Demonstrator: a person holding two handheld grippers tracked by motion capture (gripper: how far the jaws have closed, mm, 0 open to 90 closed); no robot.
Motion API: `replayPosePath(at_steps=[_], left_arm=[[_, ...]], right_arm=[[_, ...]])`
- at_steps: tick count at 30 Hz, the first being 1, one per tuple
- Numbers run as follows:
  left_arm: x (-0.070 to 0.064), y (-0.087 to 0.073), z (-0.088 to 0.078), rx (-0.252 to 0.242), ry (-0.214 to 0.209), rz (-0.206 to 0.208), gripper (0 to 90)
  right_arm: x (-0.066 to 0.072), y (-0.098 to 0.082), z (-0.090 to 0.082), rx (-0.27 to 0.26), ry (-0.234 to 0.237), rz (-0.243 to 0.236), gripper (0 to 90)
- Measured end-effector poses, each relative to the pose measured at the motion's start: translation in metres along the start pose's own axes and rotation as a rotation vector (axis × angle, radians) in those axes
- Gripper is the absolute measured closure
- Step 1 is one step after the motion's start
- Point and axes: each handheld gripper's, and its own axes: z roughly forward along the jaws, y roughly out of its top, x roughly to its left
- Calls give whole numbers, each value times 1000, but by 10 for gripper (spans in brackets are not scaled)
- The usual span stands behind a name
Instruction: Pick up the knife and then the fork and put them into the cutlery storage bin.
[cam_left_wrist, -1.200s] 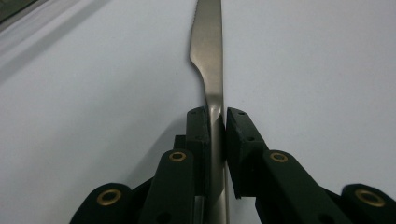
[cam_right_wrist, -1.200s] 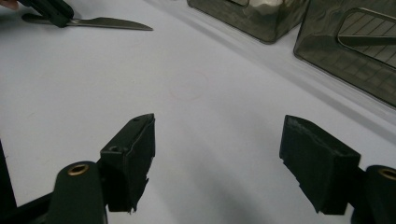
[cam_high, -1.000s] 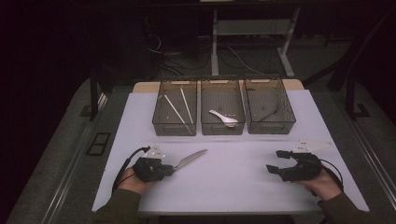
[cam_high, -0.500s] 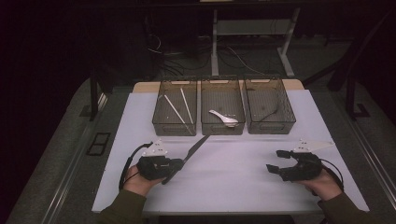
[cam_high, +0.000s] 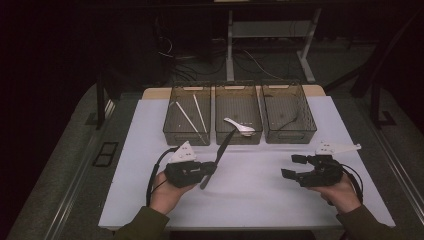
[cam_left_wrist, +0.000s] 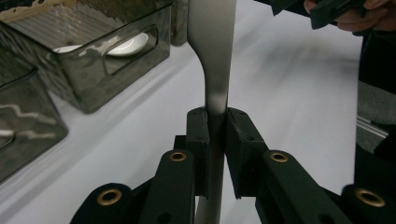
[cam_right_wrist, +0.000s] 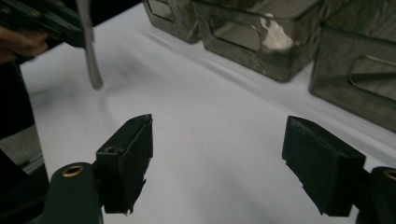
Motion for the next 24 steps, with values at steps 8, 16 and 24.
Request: replayPosePath(at_steps=[8, 16, 24], left_arm=[[-8, 21, 35, -25, 47, -4, 793], [-19, 35, 64, -39, 73, 8, 792], [-29, 40, 82, -60, 97, 8, 792]], right_arm=[[10, 27, 17, -58, 53, 4, 365], [19, 50, 34, -105, 95, 7, 481], [18, 58, 47, -126, 104, 32, 585]])
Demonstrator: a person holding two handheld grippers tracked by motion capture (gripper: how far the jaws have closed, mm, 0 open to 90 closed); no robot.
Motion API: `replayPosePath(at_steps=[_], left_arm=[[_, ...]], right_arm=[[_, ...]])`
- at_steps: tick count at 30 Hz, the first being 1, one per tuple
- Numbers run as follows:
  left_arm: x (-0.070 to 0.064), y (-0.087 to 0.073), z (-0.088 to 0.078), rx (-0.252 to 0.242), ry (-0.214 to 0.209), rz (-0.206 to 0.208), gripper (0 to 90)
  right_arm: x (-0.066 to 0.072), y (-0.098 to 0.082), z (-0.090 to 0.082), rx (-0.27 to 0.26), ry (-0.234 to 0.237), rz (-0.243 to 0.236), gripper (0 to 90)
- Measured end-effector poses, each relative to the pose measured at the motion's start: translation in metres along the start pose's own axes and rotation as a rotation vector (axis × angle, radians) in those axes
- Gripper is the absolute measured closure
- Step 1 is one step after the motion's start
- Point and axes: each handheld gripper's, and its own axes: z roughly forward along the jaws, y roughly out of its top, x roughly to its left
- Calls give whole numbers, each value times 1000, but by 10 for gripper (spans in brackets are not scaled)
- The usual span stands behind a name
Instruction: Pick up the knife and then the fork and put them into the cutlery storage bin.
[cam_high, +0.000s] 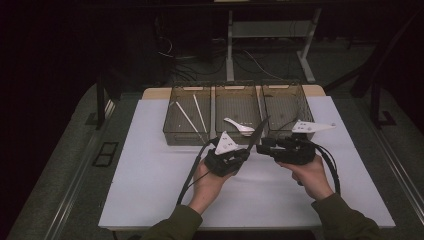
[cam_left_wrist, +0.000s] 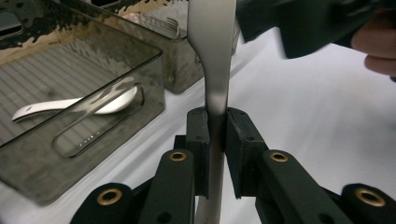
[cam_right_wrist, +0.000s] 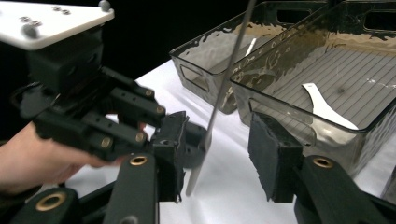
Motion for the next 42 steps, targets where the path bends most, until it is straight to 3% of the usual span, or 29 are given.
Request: replayPosePath(at_steps=[6, 11, 13, 15, 19, 22, 26, 32, 42], left_arm=[[-6, 1, 2, -7, 5, 20, 792], [-4, 0, 0, -25, 6, 7, 792], [-3, -1, 0, -29, -6, -5, 789], [-2, -1, -2, -33, -14, -6, 786], [2, -4, -12, -29, -14, -12, 650], [9, -8, -25, -34, -26, -11, 587], [20, -16, -43, -28, -47, 25, 508], [35, -37, -71, 3, -58, 42, 427], [49, -72, -109, 16, -56, 11, 301]], right_arm=[[1, 3, 13, 3, 10, 8, 719], [-1, 3, 19, -8, 2, 26, 862], [-2, 4, 20, -14, 24, 35, 882], [1, 4, 22, -2, 2, 15, 883], [-3, 5, 20, 13, -26, -1, 883], [-8, 11, 11, -5, -48, -6, 884], [-18, 21, -6, -28, -98, -13, 884], [-36, 39, -34, -53, -176, -13, 884], [-69, 76, -79, -104, -361, -32, 885]])
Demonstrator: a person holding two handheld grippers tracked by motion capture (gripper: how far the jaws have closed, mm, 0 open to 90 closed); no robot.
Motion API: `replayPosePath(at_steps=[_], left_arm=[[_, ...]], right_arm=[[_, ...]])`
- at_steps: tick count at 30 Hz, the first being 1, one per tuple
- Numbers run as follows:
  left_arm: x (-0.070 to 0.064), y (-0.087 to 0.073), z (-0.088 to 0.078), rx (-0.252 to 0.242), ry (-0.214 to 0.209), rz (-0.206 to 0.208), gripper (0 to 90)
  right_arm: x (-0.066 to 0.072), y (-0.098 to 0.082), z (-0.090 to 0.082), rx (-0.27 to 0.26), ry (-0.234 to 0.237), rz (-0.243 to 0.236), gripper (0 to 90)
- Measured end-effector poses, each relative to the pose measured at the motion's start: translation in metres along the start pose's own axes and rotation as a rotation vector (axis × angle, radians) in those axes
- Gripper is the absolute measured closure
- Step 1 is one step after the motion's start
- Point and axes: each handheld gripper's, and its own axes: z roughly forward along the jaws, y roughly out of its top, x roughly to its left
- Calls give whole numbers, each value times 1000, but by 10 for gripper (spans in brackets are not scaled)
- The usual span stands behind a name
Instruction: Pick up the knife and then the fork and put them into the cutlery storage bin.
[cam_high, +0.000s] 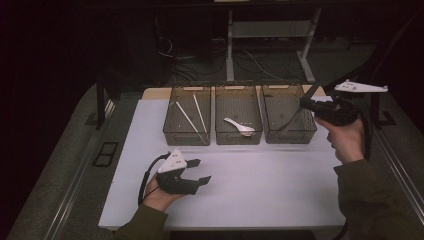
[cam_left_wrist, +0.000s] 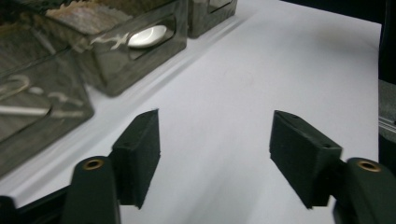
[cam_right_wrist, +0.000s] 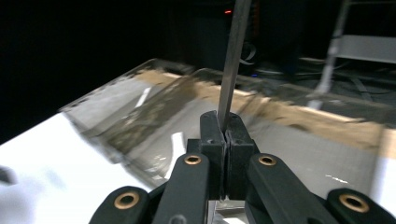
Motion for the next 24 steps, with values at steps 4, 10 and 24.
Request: replayPosePath(at_steps=[4, 10, 24], left_arm=[[4, -11, -10, 7, 6, -11, 238], [6, -18, -13, 19, -8, -31, 198], [6, -19, -9, 33, -22, -28, 149]], right_arm=[[-17, 10, -2, 27, -81, -17, 886], [-36, 6, 12, 173, -170, -48, 886], [-53, -6, 61, 360, -213, -70, 885]])
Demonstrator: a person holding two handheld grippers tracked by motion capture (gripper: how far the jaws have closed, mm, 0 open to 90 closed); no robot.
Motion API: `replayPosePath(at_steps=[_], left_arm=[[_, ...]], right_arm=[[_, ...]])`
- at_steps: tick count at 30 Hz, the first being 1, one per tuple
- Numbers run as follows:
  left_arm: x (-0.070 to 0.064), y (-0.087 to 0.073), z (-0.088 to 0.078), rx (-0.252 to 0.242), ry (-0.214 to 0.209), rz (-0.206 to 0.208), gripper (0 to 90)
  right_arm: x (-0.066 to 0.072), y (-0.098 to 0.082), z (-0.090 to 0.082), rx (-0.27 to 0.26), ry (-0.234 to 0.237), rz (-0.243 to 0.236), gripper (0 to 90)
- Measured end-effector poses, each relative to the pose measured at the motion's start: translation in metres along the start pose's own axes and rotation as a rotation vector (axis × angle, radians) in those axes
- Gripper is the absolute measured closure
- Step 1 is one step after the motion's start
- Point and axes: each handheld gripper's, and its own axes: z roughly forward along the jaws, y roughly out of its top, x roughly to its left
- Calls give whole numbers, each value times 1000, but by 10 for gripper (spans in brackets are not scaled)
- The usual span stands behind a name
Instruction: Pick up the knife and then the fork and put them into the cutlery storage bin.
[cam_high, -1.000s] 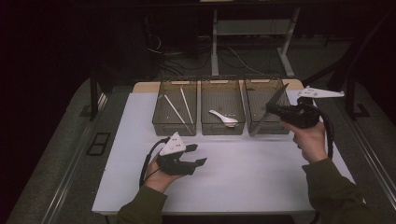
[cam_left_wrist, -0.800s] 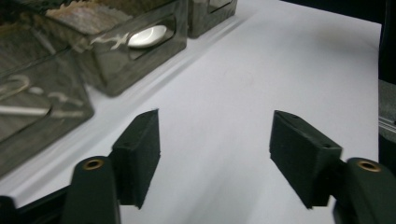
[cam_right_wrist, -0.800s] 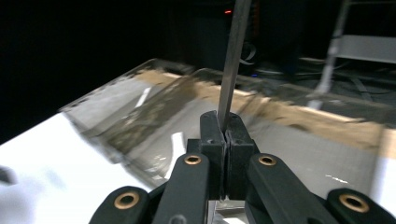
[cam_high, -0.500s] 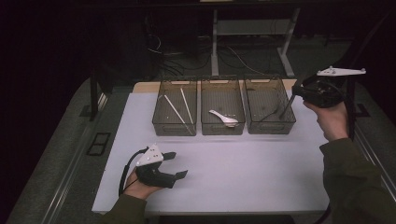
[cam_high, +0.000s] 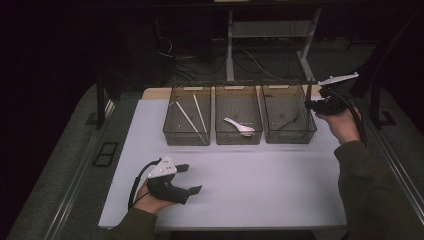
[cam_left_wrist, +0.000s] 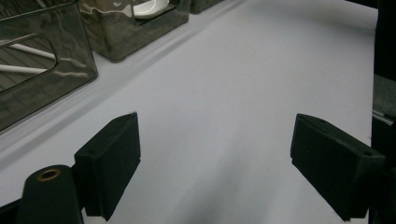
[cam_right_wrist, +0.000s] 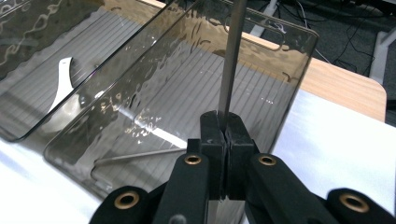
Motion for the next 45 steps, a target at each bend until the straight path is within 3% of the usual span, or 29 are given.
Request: replayPosePath(at_steps=[7, 12, 16, 24, 27, 32, 38, 45], left_arm=[[-2, 0, 3, 4, -2, 12, 149], [-1, 0, 3, 4, 1, 17, 149], [0, 0, 1, 8, 2, 19, 147], [-1, 0, 2, 5, 4, 18, 142], [0, -1, 3, 7, 3, 16, 140], [0, -2, 4, 16, -2, 16, 129], [1, -2, 6, 23, -3, 13, 95], [1, -2, 6, 30, 1, 19, 60]], right_arm=[[7, 9, 32, -15, 2, -17, 877], [15, 7, 60, 45, 3, -30, 859], [16, 1, 70, 67, 22, -2, 781], [13, -7, 49, -17, 106, 43, 577], [15, -11, 36, -46, 113, 42, 463], [21, -20, 15, -101, 167, 17, 350], [40, -42, -12, -173, 213, -23, 219], [63, -75, -28, -181, 228, -54, 172]])
